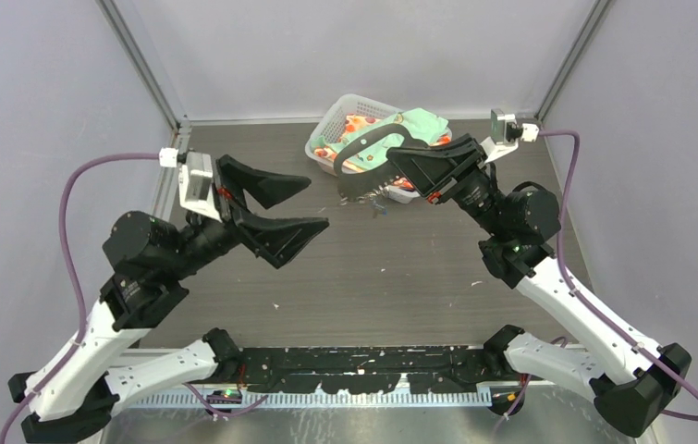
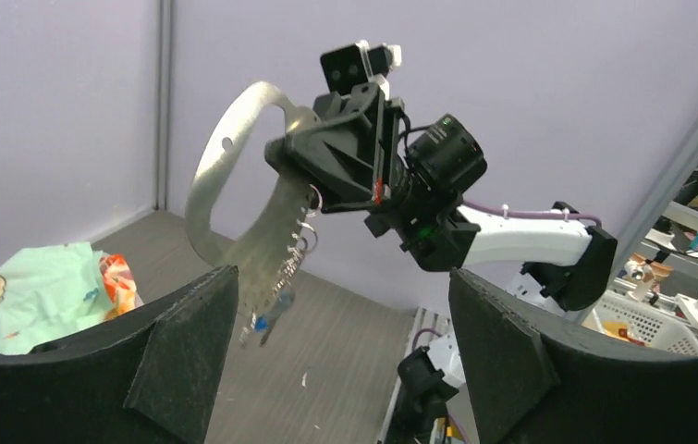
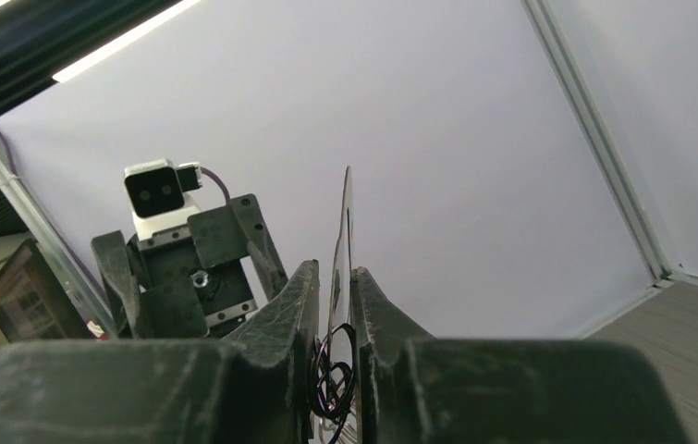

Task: Remove the keys from the keyring

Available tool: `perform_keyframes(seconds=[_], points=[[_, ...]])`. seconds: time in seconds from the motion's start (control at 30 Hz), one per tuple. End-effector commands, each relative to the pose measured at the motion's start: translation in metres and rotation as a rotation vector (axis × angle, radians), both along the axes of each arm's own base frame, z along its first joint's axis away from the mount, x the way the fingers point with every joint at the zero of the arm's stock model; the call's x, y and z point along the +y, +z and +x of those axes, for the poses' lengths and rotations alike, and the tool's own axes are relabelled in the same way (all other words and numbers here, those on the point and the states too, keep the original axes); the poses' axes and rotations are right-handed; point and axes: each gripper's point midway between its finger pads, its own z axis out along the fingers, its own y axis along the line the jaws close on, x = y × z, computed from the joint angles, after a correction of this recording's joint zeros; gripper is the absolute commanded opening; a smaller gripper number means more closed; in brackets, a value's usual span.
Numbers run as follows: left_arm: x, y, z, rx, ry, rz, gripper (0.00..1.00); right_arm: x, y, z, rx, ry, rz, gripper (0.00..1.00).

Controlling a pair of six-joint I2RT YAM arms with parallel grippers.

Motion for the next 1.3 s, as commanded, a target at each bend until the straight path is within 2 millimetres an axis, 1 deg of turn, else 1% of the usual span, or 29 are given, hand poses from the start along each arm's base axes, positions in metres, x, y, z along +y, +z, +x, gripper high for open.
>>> perform_keyframes(seconds=[0.0,0.1,0.17,0.23,0.3,0.33,0.47,0.73,0.9,1.07,1.27], points=[[-0.020,-0.010,0.005,0.137,-0.115,0.064,0.83,-0.014,0.030,-0.021,-0.115,0.020,0.100,0.01],[-0.021,-0.004,0.019,0.194,-0.172,0.010,0.77,-0.015,0.032,-0.023,-0.119,0.020,0.105,0.01],[-0.018,0.000,0.030,0.233,-0.199,-0.028,0.72,-0.017,0.032,-0.023,-0.118,0.016,0.110,0.01],[-0.014,0.009,0.037,0.241,-0.237,-0.082,0.70,-0.016,0.032,-0.023,-0.115,0.018,0.108,0.01],[-0.015,0.016,0.040,0.249,-0.290,-0.125,0.68,-0.014,0.030,-0.021,-0.106,0.020,0.102,0.01],[-0.017,0.020,0.039,0.249,-0.318,-0.139,0.67,-0.014,0.030,-0.020,-0.104,0.022,0.100,0.01],[-0.022,0.024,0.036,0.243,-0.386,-0.151,0.62,-0.011,0.029,-0.016,-0.107,0.025,0.104,0.01],[-0.028,0.017,0.036,0.273,-0.428,-0.115,0.47,-0.003,0.031,-0.006,-0.117,0.044,0.140,0.01],[-0.032,0.011,0.044,0.287,-0.411,-0.102,0.39,0.000,0.034,-0.005,-0.116,0.052,0.154,0.01],[-0.037,0.004,0.053,0.292,-0.376,-0.096,0.39,0.005,0.032,-0.007,-0.114,0.057,0.151,0.01],[-0.048,-0.001,0.052,0.293,-0.386,-0.069,0.38,0.005,0.028,-0.004,-0.113,0.020,0.143,0.01]])
